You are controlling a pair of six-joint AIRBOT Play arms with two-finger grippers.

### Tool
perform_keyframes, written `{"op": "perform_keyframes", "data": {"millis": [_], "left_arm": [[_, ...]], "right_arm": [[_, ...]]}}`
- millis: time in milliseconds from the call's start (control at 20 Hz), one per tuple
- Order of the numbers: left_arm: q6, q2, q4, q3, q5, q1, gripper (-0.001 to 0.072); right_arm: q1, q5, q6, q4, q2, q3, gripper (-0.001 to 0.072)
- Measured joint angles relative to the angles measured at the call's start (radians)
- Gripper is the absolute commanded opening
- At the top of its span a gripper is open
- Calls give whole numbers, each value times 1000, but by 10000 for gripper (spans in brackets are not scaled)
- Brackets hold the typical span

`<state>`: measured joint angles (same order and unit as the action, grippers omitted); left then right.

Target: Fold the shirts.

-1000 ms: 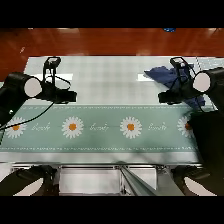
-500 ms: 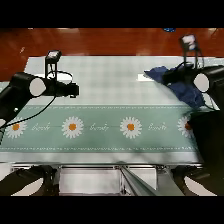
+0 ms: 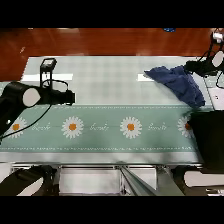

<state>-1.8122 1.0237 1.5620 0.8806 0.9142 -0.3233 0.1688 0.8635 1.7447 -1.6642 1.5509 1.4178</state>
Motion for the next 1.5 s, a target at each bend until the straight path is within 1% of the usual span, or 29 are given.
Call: {"op": "perform_keyframes", "data": {"millis": [200, 350, 400, 450, 500, 650, 750, 850, 1000, 1100, 1300, 1500], "left_arm": [[-13, -50, -10, -42, -37, -2, 508], [-17, -61, -18, -51, -79, -2, 508], [-17, -64, -26, -53, -93, -2, 508], [-17, -64, -35, -55, -100, -2, 507], [-17, -64, -44, -55, -107, -2, 507], [-20, -63, -71, -56, -121, -9, 507], [-19, -63, -82, -57, -122, -19, 507], [-17, -63, -87, -57, -120, -25, 507], [-16, -64, -83, -57, -63, -24, 507], [-5, -76, -51, -56, -11, -6, 507], [25, -133, -16, -54, 45, 46, 507], [33, -177, -5, -55, 64, 67, 507]], "right_arm": [[45, 94, -121, 57, 132, 60, 401], [55, 142, -164, 64, 198, 73, 398], [56, 153, -175, 64, 214, 75, 324], [58, 161, -180, 64, 224, 77, 84], [58, 171, -185, 64, 232, 79, 27], [60, 213, -229, 77, 235, 80, 27], [60, 254, -248, 93, 205, 79, 27], [60, 246, -260, 125, 136, 80, 27], [60, 200, -277, 198, -6, 85, 27], [57, 185, -289, 241, -105, 117, 27], [13, 185, -327, 293, -273, 257, 27], [-65, 177, -340, 298, -353, 469, 27]]}}
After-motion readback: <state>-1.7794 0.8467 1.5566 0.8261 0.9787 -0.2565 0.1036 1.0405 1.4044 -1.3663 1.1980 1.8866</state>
